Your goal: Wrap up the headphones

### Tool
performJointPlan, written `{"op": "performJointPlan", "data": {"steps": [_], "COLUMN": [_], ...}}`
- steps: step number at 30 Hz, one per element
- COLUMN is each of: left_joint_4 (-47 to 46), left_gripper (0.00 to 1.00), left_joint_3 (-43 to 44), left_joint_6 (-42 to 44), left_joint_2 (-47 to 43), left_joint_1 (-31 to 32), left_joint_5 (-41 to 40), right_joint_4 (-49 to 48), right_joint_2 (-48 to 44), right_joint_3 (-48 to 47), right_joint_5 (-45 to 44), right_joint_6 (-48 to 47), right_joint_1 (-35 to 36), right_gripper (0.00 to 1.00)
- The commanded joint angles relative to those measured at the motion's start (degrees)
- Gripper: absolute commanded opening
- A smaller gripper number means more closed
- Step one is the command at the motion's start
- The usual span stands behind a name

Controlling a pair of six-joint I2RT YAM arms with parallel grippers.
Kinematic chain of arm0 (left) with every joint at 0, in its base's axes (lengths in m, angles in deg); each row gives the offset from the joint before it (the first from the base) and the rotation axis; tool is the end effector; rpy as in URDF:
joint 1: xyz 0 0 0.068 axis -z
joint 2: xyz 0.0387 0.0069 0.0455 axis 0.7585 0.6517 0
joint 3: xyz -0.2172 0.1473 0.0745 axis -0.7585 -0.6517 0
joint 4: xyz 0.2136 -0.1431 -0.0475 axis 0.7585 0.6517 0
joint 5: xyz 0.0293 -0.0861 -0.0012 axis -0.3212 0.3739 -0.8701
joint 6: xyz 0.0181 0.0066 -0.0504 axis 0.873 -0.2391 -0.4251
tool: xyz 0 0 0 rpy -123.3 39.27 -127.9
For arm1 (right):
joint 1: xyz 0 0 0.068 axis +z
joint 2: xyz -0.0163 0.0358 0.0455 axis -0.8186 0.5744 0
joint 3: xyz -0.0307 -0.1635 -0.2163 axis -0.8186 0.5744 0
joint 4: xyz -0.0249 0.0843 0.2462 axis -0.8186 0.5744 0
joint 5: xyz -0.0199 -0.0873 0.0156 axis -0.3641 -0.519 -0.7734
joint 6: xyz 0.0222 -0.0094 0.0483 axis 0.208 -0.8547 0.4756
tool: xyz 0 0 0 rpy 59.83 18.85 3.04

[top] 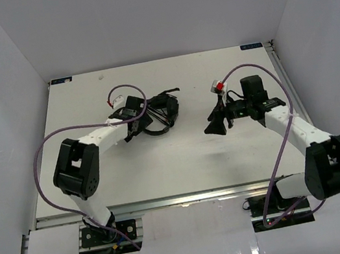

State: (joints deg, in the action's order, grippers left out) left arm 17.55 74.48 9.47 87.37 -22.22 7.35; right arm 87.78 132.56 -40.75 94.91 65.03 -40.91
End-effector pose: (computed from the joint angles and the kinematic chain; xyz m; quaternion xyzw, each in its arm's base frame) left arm 0.3332 -0.1549 0.1759 -0.2558 0.9126 -0.0132 0.3187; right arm 0.2661 0.0961 0.2490 -0.4092 0.7206 0.3925 0.3990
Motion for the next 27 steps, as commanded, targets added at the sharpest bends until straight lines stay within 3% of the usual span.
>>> {"op": "performJointPlan", "data": {"steps": [1,4,7,15,19,27], "left_joint_4": [0.62,-2.55,-5.30,-7.78,-8.22,-11.26], "left_gripper": [0.98,0.98,0.98,0.98,0.98,0.98], "left_joint_3": [-2.54,-6.13,-10.65,-19.94,-24.73,-33.78], "left_joint_6": [10.92,18.71,26.72,37.01,40.24,43.55], "left_joint_2": [-13.06,-23.73,-33.98,-54.56,-62.29,-71.13], "left_joint_1": [-0.31,-0.31,-0.31,-0.39,-0.41,-0.39], "left_joint_5": [4.56,12.11,18.37,42.26,42.50,40.38], "right_joint_4": [7.58,9.58,10.17,7.30,6.23,3.77], "right_joint_2": [-8.48,-13.57,-19.39,-29.49,-32.60,-36.67], "right_joint_3": [0.51,-0.30,-0.49,3.57,7.03,13.06], "right_joint_5": [-5.48,-13.28,-24.75,-45.97,-49.77,-46.06], "right_joint_6": [-2.17,-0.34,1.99,11.03,11.47,11.10], "right_joint_1": [-1.73,-2.27,-2.44,-2.59,-3.65,-7.34], "right_gripper": [0.78,0.93,0.91,0.90,0.90,0.90]}}
